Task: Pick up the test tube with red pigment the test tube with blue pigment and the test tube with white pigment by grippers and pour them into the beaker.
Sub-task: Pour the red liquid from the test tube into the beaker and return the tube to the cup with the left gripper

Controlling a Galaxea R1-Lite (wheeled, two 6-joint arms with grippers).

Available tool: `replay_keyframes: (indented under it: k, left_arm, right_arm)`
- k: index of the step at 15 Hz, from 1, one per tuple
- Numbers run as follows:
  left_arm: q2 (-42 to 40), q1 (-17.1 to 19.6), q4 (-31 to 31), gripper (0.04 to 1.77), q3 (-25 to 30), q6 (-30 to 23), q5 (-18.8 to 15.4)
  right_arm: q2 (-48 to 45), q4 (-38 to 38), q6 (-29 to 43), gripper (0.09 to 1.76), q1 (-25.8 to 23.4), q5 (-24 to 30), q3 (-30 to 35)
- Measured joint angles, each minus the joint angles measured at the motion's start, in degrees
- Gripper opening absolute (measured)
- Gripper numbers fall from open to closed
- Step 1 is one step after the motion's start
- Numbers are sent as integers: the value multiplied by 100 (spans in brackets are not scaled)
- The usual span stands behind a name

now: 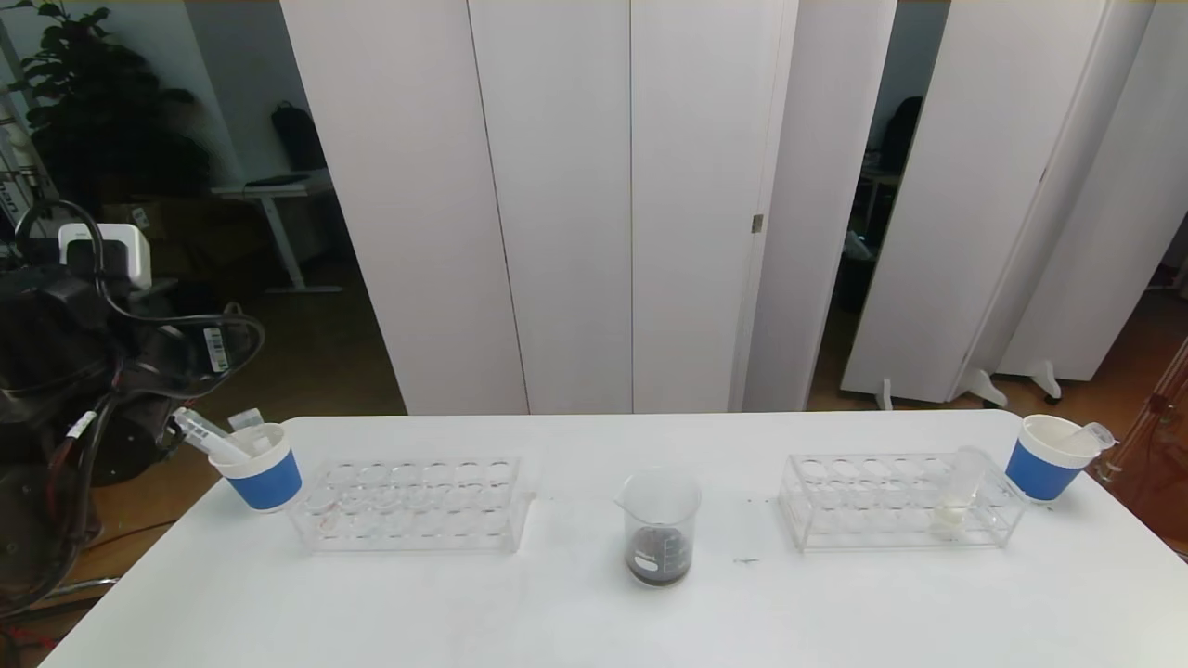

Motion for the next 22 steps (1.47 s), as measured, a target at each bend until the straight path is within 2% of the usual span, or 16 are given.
replay_keyframes:
  k: [7,12,22]
  left_arm:
    - [-2021,-174,2171,175,558,-44,-13]
    - [-3497,-182,3095,175,1165,-99,-22]
    - [-6312,-184,5639,175,1454,-94,-46]
  right_arm:
    - [0,0,0,175,0,0,0]
    - [0,0,0,175,0,0,0]
    - [0,0,2,175,0,0,0]
